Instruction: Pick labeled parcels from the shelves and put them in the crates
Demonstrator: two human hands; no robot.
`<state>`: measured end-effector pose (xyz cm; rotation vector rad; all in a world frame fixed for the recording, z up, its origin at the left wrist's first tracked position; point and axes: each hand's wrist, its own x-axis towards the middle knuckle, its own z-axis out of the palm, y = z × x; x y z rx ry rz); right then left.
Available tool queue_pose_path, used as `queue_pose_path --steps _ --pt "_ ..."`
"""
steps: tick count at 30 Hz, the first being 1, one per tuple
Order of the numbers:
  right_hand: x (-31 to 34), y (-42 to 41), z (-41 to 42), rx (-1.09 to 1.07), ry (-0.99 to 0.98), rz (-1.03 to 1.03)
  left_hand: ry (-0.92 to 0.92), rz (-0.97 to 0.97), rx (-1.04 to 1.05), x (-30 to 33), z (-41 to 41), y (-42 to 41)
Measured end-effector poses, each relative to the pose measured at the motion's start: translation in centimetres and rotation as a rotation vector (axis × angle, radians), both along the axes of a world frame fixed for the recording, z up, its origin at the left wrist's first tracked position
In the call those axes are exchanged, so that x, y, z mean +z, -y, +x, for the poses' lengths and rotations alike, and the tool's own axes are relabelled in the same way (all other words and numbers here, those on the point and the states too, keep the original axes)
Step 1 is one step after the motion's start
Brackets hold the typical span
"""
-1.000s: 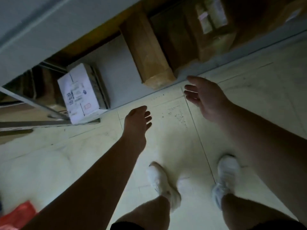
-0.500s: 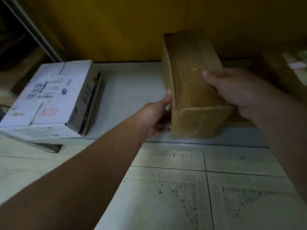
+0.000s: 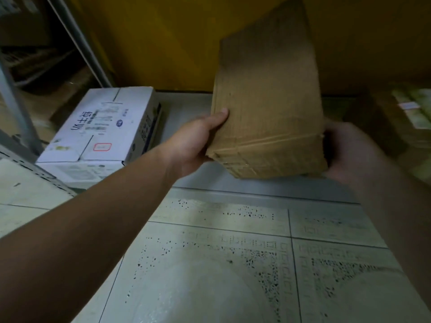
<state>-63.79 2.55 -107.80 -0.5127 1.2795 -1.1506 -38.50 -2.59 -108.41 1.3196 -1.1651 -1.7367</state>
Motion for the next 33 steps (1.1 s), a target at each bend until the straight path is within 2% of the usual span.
queue_pose_path --steps 2,5,7,10,12,13,18,20,22,26,28,31,33 --pt "1.1 0.0 0.6 0.003 -0.031 -0.033 -0.014 -0.048 -0.016 0.1 0.3 -0.1" --pt "3.0 -0.5 1.9 0.04 -0.146 -0.115 -0.059 -0.034 0.065 0.6 -0.5 -0.2" --pt "3.2 -1.0 2.6 0.097 -0.206 -0.192 -0.298 0.076 0.04 0.5 -0.3 -0.5" --pt "3.5 -1.5 3.7 0.229 -0.567 -0.317 -0.641 0.169 -0.058 -0.6 0.5 -0.8" --pt "3.5 -1.2 4.1 0.214 -0.755 -0.294 -0.725 0.133 -0.116 -1.4 1.2 -0.2" --pt "3.7 -0.9 4.0 0.19 -0.765 -0.247 -0.737 0.125 -0.128 -1.5 1.5 0.1" --pt "3.4 0.5 2.4 -0.012 -0.674 -0.144 -0.605 0.116 -0.092 -2.8 2.8 0.5" --pt "3.2 0.7 2.1 -0.079 -0.456 -0.201 -0.534 0.096 -0.085 -3.4 3.5 0.4" --pt "2.7 1.0 2.0 -0.072 -0.202 -0.27 -0.419 0.031 -0.055 -3.8 3.7 0.4" --pt "1.2 0.8 3.1 0.066 -0.127 -0.25 -0.146 0.011 0.094 -4.5 3.1 0.7" --pt "0.7 0.6 3.6 0.117 -0.111 -0.236 -0.154 0.039 0.162 -4.4 2.0 0.3" --pt "-0.2 0.5 4.4 0.108 -0.029 -0.158 -0.335 0.157 0.178 -3.9 0.9 -0.7" --pt "-1.5 1.0 4.9 0.118 0.006 -0.128 -0.39 0.162 0.157 -3.6 1.1 -1.1"
